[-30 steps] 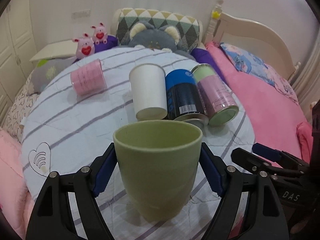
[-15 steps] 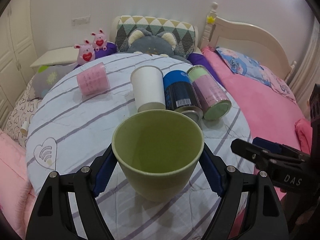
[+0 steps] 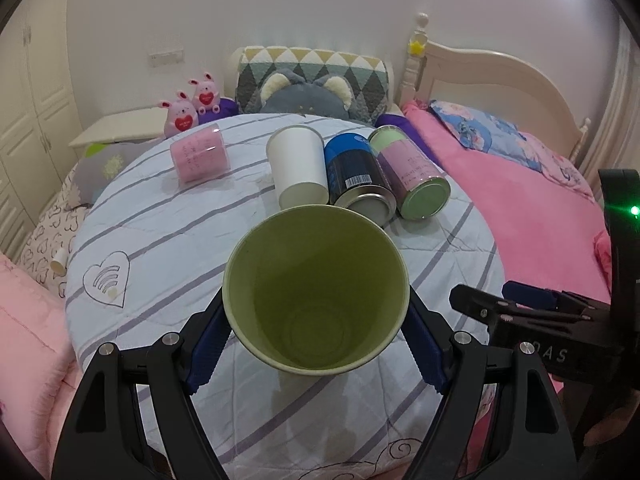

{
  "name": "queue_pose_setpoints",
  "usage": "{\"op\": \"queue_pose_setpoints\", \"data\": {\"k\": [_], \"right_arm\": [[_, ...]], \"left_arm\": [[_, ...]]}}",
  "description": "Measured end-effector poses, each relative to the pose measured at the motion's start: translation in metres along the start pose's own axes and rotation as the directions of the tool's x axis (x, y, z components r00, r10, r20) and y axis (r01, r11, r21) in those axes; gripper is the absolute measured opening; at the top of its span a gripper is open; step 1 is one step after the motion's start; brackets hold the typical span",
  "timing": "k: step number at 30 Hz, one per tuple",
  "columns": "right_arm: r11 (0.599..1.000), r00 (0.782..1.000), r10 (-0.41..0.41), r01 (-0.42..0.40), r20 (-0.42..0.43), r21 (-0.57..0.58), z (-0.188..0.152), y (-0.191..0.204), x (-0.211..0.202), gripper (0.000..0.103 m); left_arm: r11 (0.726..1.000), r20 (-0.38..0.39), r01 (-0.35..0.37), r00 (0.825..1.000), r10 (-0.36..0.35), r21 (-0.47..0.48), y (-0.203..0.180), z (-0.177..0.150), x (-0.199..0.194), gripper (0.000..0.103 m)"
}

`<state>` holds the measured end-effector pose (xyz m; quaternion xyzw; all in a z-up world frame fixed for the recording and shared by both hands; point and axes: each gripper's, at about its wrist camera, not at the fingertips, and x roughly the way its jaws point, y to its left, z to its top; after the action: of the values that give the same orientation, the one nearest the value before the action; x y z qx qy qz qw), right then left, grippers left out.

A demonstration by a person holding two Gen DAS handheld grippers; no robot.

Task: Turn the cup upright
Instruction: 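Lower the green cup upright onto the bed cover with the right gripper, then open the right gripper and withdraw it from the upright green cup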

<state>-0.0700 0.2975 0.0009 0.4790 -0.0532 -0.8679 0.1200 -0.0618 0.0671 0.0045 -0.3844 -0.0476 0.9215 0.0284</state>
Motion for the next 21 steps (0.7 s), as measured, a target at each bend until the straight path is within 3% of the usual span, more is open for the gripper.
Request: {"op": "queue_pose_setpoints", "data": {"k": [3,12,21], "right_arm": [[1.0,1.0,-0.012,0.012,0.004,-0.007,-0.004,0.002,-0.004,0.082],[1.0,1.0,-0.017,0.016,0.02,0.019,-0.008,-0.002,-0.012,0.082],[0.999,0.999,-0.03,0.029,0.03,0.025,-0.011,-0.005,-0.017,0.082]], "left_arm": [[0.999,-0.017,-0.004,1.0,0.003,-0.034,0.005,0.001,0.002,0.082],[1.0,-0.01,0.0,1.0,0.0,-0.018,0.001,0.001,0.002,0.093],[1.0,0.008,0.001,1.0,-0.001,-0.005,-0.003,0.001,-0.004,0.094]]}}
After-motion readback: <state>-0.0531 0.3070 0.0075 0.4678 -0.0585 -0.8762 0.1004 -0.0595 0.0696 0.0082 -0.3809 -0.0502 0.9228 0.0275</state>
